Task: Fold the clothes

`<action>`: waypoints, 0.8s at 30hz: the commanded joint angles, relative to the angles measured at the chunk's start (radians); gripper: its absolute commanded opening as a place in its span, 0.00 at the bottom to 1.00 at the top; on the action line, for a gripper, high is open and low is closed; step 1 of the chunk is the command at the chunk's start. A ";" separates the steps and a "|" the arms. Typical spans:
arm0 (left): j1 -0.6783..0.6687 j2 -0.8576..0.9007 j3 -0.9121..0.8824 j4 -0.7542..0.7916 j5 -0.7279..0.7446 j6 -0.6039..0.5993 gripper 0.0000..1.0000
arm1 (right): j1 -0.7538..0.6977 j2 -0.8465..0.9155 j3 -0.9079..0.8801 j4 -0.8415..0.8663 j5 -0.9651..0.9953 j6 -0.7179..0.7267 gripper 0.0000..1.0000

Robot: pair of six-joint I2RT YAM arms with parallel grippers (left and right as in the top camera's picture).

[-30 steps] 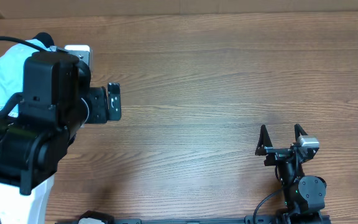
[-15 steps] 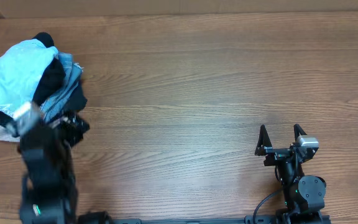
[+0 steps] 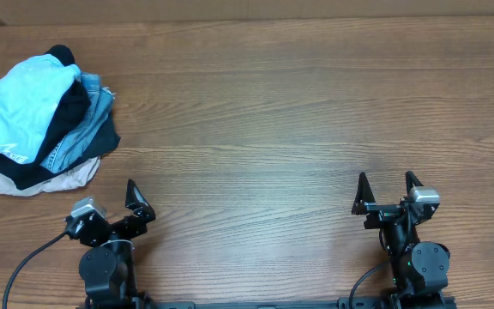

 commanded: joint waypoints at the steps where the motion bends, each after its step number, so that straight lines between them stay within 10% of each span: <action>1: -0.033 -0.020 -0.006 0.008 0.031 0.103 1.00 | 0.002 -0.006 -0.002 0.003 -0.002 -0.003 1.00; 24: -0.051 -0.002 -0.006 0.007 0.230 0.014 1.00 | 0.002 -0.006 -0.002 0.003 -0.002 -0.003 1.00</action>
